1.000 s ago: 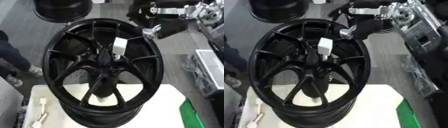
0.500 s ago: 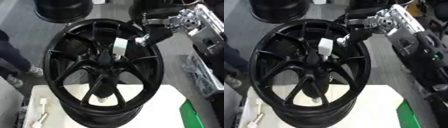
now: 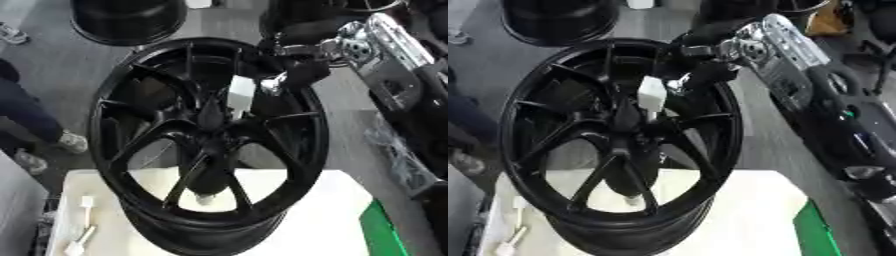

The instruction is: Pull the pin out of the wheel hub.

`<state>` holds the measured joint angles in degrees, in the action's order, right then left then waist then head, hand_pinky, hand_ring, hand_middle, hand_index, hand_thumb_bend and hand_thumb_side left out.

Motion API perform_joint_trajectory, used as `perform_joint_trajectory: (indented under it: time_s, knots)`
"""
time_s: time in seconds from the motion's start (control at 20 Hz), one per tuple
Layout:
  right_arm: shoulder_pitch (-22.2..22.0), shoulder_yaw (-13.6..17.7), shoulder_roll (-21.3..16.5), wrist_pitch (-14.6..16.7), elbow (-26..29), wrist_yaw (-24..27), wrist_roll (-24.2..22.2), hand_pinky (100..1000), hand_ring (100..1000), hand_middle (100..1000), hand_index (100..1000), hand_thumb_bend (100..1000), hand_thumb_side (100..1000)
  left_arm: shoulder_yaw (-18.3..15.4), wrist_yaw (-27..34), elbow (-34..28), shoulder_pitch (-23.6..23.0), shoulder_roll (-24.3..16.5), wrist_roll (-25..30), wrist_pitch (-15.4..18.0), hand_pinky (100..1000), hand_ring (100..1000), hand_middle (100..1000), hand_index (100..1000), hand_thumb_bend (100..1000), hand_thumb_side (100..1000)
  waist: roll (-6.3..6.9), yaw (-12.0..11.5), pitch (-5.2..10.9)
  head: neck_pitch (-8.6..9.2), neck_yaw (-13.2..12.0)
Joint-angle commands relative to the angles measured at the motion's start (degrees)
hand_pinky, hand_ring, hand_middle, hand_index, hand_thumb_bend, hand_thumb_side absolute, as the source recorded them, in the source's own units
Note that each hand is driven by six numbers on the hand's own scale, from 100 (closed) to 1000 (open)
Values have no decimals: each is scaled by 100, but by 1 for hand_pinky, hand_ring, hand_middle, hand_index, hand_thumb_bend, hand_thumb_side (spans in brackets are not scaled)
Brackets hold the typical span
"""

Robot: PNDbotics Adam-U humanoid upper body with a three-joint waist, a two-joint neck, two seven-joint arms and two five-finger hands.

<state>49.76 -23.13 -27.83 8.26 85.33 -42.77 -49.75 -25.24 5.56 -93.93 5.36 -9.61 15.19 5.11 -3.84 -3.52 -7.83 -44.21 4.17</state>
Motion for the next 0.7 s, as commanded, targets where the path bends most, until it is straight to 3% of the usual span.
perform_joint_trajectory:
  time_s: [0.05, 0.35, 0.7]
  knots:
    - [134, 10, -52, 77, 78, -31, -128, 577, 483, 880, 996, 100, 948, 5, 13, -56, 34, -130, 18, 7, 499, 503, 521, 636, 793, 522, 23, 0, 124, 9, 10]
    - [129, -102, -33, 243, 136, -107, -220, 563, 471, 861, 995, 100, 1000, 9, 5, -47, 39, -126, 26, -1, 499, 503, 521, 635, 794, 522, 19, -4, 119, 9, 9]
    - [97, -227, 35, 436, 106, -152, -222, 545, 458, 830, 991, 100, 1000, 7, -5, -35, 44, -121, 24, 1, 499, 503, 520, 635, 797, 521, 18, -12, 116, 9, 5]
